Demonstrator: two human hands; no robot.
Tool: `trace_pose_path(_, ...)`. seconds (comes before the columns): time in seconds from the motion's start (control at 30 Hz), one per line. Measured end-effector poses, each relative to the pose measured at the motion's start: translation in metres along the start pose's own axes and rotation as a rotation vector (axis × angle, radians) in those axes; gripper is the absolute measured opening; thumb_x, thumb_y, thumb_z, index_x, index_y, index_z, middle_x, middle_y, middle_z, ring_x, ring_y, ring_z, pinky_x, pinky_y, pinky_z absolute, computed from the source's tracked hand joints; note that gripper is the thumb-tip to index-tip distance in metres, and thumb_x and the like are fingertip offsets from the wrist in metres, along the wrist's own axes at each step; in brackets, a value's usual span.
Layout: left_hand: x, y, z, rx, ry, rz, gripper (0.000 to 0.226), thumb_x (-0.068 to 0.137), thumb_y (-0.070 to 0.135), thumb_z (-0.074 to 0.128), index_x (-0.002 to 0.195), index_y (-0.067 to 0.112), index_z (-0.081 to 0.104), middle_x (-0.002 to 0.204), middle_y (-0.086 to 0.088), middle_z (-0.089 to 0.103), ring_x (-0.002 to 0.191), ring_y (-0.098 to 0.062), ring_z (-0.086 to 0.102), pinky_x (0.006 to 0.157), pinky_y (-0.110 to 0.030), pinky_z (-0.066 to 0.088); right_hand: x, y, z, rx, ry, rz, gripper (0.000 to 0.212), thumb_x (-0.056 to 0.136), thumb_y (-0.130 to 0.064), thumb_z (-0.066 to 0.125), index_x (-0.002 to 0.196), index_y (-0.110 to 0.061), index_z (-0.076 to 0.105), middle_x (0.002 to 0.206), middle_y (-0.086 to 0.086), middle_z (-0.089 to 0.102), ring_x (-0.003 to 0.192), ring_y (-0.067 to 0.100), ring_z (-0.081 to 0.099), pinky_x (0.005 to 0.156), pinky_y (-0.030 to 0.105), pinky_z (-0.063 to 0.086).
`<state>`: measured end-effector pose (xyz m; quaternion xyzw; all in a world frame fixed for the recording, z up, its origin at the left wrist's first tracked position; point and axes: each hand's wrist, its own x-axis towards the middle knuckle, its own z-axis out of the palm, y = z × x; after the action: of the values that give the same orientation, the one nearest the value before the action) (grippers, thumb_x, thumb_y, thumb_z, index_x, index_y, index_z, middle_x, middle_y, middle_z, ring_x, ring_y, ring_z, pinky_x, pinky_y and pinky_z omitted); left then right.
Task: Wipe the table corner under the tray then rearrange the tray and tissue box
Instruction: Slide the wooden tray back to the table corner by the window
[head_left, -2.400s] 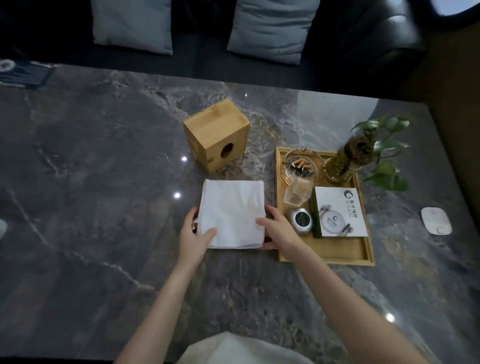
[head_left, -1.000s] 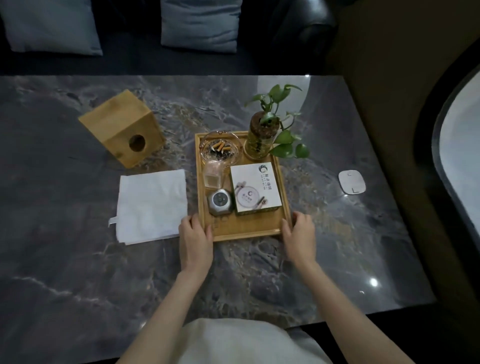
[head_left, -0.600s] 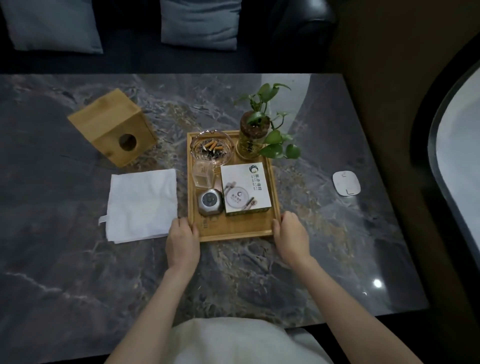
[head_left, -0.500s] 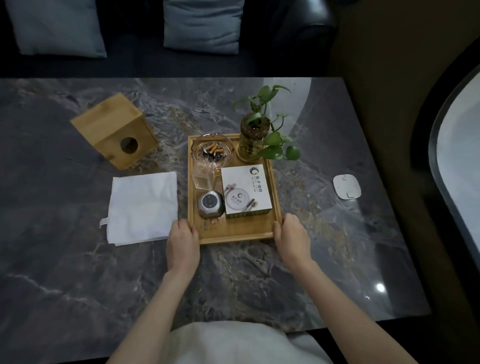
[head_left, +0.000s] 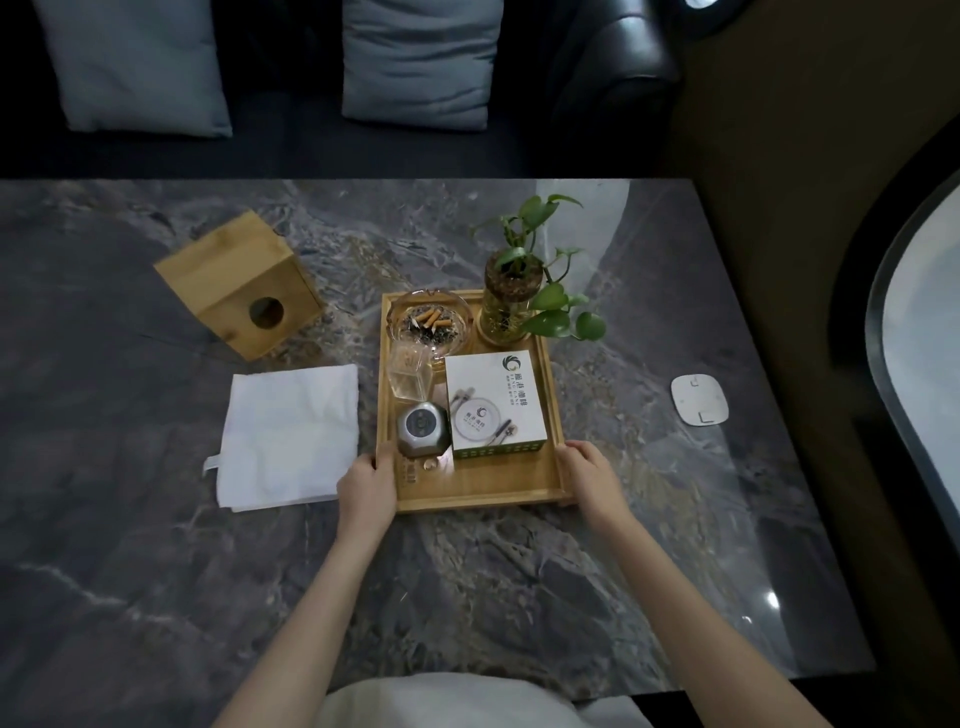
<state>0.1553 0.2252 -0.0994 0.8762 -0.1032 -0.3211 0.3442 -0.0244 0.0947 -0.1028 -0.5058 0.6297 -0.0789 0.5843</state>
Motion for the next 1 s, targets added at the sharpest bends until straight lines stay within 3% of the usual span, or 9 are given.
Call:
trace_pose_path(0.07,0.0,0.002,0.003,-0.031,0.01,-0.019,0.052,0.096,0.038,0.029,0.113,-0.003,0.056,0.116,-0.024,0.058,0.108,-0.036,0.051,0.09,-0.037,0.037,0.004,-0.005,0.002,-0.034,-0.014,-0.002,0.026,0.095,-0.036,0.041,0.105,-0.016,0.054,0.096,0.0,0.055,0.089,0.017,0.055,0.081,0.043,0.051)
trace_pose_path(0.17,-0.001,0.003,0.008,-0.053,0.052,-0.01,0.053,0.097,0.037,0.028,0.109,-0.005,0.058,0.113,-0.025,0.059,0.105,-0.036,0.052,0.084,-0.034,0.035,0.009,-0.009,0.011,-0.118,0.021,-0.045,0.033,0.097,-0.042,0.034,0.096,-0.014,0.051,0.093,0.0,0.052,0.085,0.016,0.05,0.074,0.033,0.038)
trace_pose_path(0.3,-0.001,-0.001,0.015,-0.041,0.084,-0.006,0.059,0.096,0.043,0.025,0.109,-0.004,0.059,0.11,-0.024,0.062,0.102,-0.038,0.055,0.089,-0.039,0.041,0.016,-0.009,0.021,-0.139,0.164,-0.058,0.05,0.098,-0.044,0.026,0.097,-0.007,0.059,0.094,0.005,0.054,0.094,0.025,0.054,0.083,0.037,0.041)
trace_pose_path(0.5,-0.002,0.001,0.02,-0.011,0.161,0.02,0.057,0.097,0.038,0.026,0.106,-0.007,0.06,0.106,-0.027,0.063,0.1,-0.04,0.057,0.089,-0.041,0.043,0.018,-0.001,0.028,-0.284,0.322,-0.146,0.052,0.098,-0.044,0.024,0.078,-0.007,0.055,0.081,0.007,0.058,0.076,0.023,0.054,0.069,0.034,0.04)
trace_pose_path(0.7,-0.012,0.011,0.031,-0.037,0.192,0.061,0.055,0.097,0.034,0.028,0.099,-0.01,0.061,0.102,-0.029,0.064,0.096,-0.039,0.058,0.08,-0.037,0.041,0.027,-0.002,0.012,-0.268,0.316,-0.19,0.053,0.098,-0.043,0.026,0.074,-0.006,0.055,0.077,0.007,0.059,0.073,0.024,0.056,0.065,0.033,0.037)
trace_pose_path(0.87,-0.022,0.035,0.05,-0.069,0.195,0.113,0.051,0.098,0.033,0.028,0.103,-0.005,0.061,0.106,-0.025,0.063,0.1,-0.037,0.057,0.085,-0.036,0.04,0.038,-0.011,-0.018,-0.259,0.349,-0.229,0.054,0.098,-0.043,0.026,0.078,-0.005,0.059,0.083,0.012,0.064,0.08,0.029,0.06,0.069,0.036,0.041)
trace_pose_path(1.0,-0.027,0.054,0.078,-0.066,0.195,0.139,0.052,0.097,0.036,0.027,0.092,-0.003,0.06,0.087,-0.018,0.06,0.082,-0.027,0.053,0.075,-0.034,0.039,0.044,-0.017,-0.053,-0.264,0.38,-0.266,0.052,0.098,-0.043,0.027,0.079,-0.005,0.059,0.083,0.012,0.064,0.084,0.031,0.061,0.073,0.039,0.044)
